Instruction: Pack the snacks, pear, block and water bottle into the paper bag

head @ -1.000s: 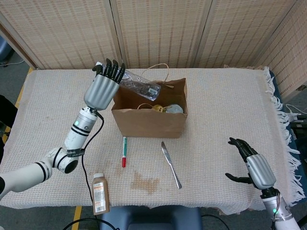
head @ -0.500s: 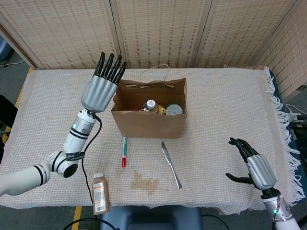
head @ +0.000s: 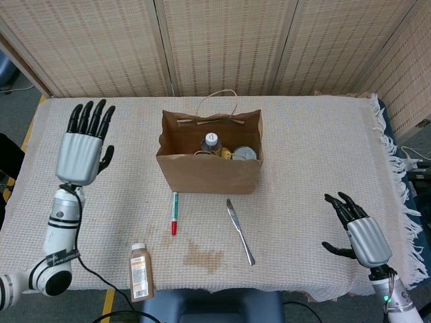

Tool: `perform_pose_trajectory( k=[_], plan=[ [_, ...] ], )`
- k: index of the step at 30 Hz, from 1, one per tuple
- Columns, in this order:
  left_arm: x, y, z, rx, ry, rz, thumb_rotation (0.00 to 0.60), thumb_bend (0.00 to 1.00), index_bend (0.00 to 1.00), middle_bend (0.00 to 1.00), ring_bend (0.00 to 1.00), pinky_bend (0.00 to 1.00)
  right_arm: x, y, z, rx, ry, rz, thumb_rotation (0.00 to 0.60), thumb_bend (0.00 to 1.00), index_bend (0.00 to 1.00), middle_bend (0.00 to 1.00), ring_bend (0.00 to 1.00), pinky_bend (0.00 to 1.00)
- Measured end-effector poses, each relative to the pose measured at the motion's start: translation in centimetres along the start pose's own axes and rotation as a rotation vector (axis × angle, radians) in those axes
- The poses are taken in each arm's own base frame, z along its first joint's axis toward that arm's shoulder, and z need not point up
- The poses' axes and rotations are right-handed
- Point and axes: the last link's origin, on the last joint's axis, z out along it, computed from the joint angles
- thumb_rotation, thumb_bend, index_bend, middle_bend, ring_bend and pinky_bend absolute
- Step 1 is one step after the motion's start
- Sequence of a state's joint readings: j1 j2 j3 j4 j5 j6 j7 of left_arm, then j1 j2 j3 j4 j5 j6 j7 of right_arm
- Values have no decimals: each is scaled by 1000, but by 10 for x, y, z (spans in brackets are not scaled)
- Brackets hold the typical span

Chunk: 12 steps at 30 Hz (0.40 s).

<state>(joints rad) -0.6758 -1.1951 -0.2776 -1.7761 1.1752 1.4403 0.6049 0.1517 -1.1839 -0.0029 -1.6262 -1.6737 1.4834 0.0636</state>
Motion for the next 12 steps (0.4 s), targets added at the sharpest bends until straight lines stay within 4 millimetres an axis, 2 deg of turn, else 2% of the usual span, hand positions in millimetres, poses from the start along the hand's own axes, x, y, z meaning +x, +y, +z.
perform_pose_trajectory(
  k=[6,9,12],
  plan=[
    [-11,-52,-88,101,-84,-160,600,350,0,0,0,65,-4,0,-2,-14,-11,-35,600,0,1,130,12,204],
    [-17,-70,-131,146,-126,-207,600,351,0,0,0,61,-5,0,-3,-22,-16,-41,600,0,1,130,12,204],
    [-23,-85,-162,168,-154,-198,600,350,0,0,0,61,-6,1,-3,-29,-21,-48,600,0,1,130,12,204]
  ],
)
